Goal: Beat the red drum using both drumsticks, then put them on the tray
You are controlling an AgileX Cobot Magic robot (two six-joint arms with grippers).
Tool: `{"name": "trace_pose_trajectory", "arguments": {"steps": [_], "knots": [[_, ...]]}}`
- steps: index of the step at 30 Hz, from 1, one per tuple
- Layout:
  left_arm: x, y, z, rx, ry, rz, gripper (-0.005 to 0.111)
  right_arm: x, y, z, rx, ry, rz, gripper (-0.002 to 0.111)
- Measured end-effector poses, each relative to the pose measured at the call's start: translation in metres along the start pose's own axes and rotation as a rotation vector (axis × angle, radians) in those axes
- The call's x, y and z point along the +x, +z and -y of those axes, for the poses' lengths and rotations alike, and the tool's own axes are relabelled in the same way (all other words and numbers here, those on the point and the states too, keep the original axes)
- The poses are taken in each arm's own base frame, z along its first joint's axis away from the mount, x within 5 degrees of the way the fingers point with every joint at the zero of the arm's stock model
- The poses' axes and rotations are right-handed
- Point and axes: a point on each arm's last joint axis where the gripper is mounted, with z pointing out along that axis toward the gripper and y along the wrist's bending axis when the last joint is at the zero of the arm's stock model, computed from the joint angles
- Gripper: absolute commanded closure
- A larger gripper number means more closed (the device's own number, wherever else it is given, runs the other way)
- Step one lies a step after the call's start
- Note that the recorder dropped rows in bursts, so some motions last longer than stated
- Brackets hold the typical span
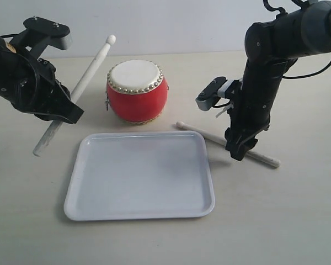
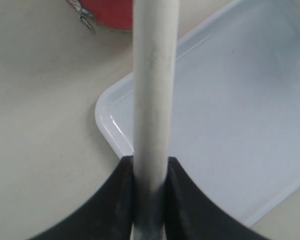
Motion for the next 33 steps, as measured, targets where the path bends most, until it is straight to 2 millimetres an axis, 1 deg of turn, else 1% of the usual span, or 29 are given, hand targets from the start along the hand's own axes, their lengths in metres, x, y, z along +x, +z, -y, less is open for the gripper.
{"name": "trace_pose_trajectory", "arguments": {"steps": [3, 6, 9, 15, 17, 18, 25, 27, 30, 33], "knots": [[0.000, 0.000, 0.000, 0.000, 0.000, 0.000, 0.107, 0.002, 0.002, 0.001, 0.011, 0.000, -0.025, 0.057], [0.000, 0.000, 0.000, 0.000, 0.000, 0.000, 0.107, 0.003, 0.011, 0.003, 0.009, 0.001, -0.059, 0.060], [0.000, 0.000, 0.000, 0.000, 0.000, 0.000, 0.107, 0.003, 0.012, 0.003, 0.012, 0.001, -0.065, 0.067], [0.000, 0.000, 0.000, 0.000, 0.000, 0.000, 0.107, 0.003, 0.012, 0.003, 0.011, 0.003, -0.066, 0.095], [0.000, 0.000, 0.000, 0.000, 0.000, 0.000, 0.107, 0.004, 0.012, 0.003, 0.010, 0.003, -0.067, 0.106], [0.000, 0.000, 0.000, 0.000, 0.000, 0.000, 0.107, 0.004, 0.012, 0.003, 0.010, 0.003, -0.067, 0.108], [0.000, 0.000, 0.000, 0.002, 0.000, -0.004, 0.107, 0.004, 0.012, 0.004, 0.018, 0.047, -0.074, 0.108], [0.001, 0.000, 0.000, 0.005, 0.000, -0.011, 0.107, 0.006, 0.010, 0.005, 0.034, 0.060, -0.083, 0.108], [0.001, 0.000, 0.001, 0.007, 0.000, -0.015, 0.107, 0.007, -0.003, 0.006, 0.071, 0.069, -0.071, 0.108], [0.001, 0.000, 0.001, 0.007, 0.005, -0.015, 0.107, 0.004, -0.027, 0.007, 0.112, 0.082, -0.020, 0.108]]}}
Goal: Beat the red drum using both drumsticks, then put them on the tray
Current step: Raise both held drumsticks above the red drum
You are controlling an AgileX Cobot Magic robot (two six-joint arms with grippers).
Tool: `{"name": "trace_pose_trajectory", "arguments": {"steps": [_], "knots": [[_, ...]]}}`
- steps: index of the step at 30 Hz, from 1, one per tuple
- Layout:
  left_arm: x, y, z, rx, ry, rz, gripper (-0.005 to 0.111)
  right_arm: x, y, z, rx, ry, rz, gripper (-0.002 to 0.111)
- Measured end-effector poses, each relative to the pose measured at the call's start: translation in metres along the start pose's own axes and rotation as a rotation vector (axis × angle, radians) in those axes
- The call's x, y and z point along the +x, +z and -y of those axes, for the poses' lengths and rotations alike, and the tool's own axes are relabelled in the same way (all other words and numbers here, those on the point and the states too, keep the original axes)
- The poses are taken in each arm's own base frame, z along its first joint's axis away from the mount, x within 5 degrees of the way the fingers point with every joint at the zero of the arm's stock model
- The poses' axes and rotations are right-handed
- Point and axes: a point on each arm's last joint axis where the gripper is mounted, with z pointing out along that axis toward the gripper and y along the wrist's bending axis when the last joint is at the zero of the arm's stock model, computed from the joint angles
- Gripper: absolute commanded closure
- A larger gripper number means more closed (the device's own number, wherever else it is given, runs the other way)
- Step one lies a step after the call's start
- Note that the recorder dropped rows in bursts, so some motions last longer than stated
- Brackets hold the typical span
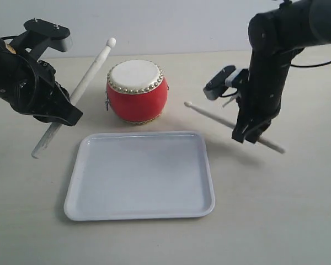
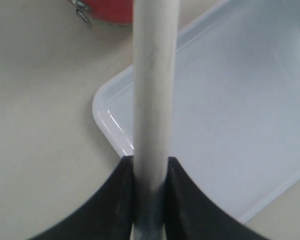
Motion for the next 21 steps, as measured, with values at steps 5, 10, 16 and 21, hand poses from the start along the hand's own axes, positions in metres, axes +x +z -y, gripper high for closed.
{"name": "trace_pose_trajectory", "arguments": {"steps": [5, 10, 16, 21], "knots": [[0.000, 0.000, -0.002, -0.018, 0.032, -0.006, 0.107, -0.007, -0.052, 0.009, 0.042, 0.028, 0.062, 0.108], [-0.017, -0.005, -0.007, -0.036, 0.056, 0.013, 0.107, -0.016, -0.090, 0.017, 0.073, 0.135, 0.136, 0.108], [-0.038, 0.002, -0.020, -0.034, 0.045, -0.009, 0.107, -0.027, -0.105, 0.013, -0.009, 0.227, 0.243, 0.108], [-0.044, 0.028, -0.027, -0.010, 0.034, -0.080, 0.107, -0.031, -0.103, 0.003, -0.116, 0.237, 0.282, 0.108]]}}
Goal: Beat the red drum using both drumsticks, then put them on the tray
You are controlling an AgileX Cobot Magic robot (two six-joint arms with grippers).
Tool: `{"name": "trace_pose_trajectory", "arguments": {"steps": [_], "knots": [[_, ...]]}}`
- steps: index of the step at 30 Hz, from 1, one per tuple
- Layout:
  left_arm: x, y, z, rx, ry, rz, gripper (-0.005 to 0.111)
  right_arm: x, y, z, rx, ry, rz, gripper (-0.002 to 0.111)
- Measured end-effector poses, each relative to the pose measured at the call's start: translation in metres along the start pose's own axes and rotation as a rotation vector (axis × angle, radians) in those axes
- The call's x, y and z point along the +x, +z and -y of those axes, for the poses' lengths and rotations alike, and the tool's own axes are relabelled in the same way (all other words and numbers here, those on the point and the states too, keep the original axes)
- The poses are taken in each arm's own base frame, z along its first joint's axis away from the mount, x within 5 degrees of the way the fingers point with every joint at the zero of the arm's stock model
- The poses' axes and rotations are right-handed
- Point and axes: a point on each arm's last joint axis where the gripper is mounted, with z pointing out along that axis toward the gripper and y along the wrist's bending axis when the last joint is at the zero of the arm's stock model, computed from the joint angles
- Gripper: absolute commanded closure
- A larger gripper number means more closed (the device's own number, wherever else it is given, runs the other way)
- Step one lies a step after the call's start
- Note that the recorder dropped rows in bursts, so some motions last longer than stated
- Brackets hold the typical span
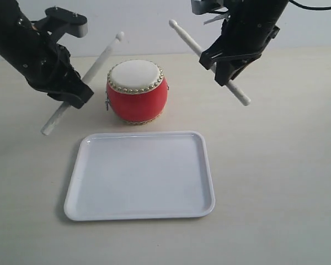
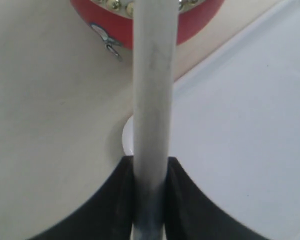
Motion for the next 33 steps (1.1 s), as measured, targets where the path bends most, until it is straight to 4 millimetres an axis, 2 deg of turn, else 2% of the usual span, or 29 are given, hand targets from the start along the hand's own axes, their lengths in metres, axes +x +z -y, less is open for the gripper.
{"name": "trace_pose_trajectory", "arguments": {"steps": [5, 8, 16, 27, 33], "knots": [[-0.003, 0.027, -0.005, 0.026, -0.007, -0.071, 0.107, -0.001, 0.000, -0.005, -0.050, 0.009, 0.016, 0.108], [-0.005, 0.031, -0.006, 0.044, -0.007, -0.108, 0.107, -0.001, 0.001, -0.011, -0.077, -0.010, 0.003, 0.108], [-0.015, 0.013, -0.004, 0.080, -0.005, -0.163, 0.107, -0.005, 0.006, -0.047, -0.070, -0.131, -0.037, 0.108], [-0.007, 0.018, -0.003, 0.095, -0.043, -0.218, 0.107, -0.005, 0.006, -0.044, -0.035, -0.148, -0.040, 0.108], [-0.012, 0.002, -0.003, 0.072, -0.045, -0.186, 0.107, -0.005, 0.006, -0.044, -0.035, -0.145, -0.040, 0.108]]}}
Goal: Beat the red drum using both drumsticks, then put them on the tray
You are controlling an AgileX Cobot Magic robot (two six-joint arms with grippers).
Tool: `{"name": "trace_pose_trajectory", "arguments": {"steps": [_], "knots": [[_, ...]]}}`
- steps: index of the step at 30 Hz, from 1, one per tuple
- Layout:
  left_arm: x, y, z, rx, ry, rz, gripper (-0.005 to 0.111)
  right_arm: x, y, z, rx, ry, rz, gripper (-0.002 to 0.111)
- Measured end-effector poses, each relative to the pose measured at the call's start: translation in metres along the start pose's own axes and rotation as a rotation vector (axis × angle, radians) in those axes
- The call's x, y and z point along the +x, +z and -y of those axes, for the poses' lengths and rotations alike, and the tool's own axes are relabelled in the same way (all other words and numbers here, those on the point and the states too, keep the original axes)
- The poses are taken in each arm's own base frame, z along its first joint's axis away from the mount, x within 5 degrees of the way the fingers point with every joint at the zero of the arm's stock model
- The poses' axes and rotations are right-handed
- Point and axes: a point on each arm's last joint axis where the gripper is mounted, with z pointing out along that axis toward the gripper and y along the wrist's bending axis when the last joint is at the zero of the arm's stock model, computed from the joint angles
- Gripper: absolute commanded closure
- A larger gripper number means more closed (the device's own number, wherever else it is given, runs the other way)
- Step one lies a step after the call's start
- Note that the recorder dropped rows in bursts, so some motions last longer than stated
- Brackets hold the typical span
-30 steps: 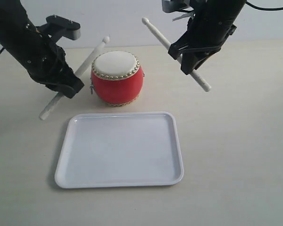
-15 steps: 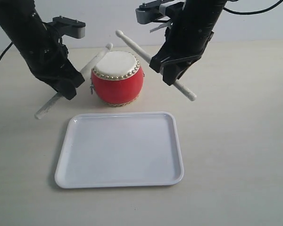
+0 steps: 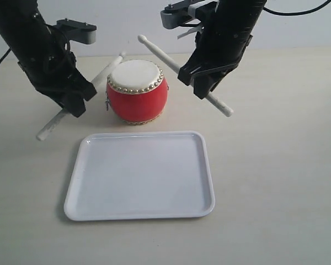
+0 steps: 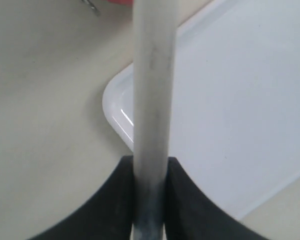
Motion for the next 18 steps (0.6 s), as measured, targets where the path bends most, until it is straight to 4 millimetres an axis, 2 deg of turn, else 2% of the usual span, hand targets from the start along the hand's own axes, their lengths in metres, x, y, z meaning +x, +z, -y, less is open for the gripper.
{"name": "trace_pose_trajectory", "arguments": {"steps": [3, 6, 9, 14, 16, 18], "knots": [[-0.001, -0.007, 0.001, -0.011, 0.001, 0.023, 0.107, 0.000, 0.000, 0.000, 0.000, 0.000, 0.000, 0.108], [-0.004, -0.003, -0.001, -0.019, -0.002, 0.041, 0.107, 0.000, 0.000, 0.000, 0.000, 0.000, 0.000, 0.108], [-0.007, 0.019, -0.006, -0.007, -0.010, -0.001, 0.107, 0.000, 0.000, 0.000, 0.000, 0.000, 0.000, 0.108], [-0.007, 0.073, -0.014, 0.031, -0.039, -0.131, 0.107, 0.001, 0.000, -0.001, -0.011, 0.002, -0.012, 0.108], [-0.005, 0.076, -0.015, 0.036, -0.055, -0.174, 0.107, 0.002, 0.000, -0.001, -0.013, 0.002, -0.017, 0.108], [-0.007, 0.067, -0.015, 0.027, -0.057, -0.173, 0.107, 0.002, 0.000, -0.001, -0.015, 0.003, -0.018, 0.108]]}}
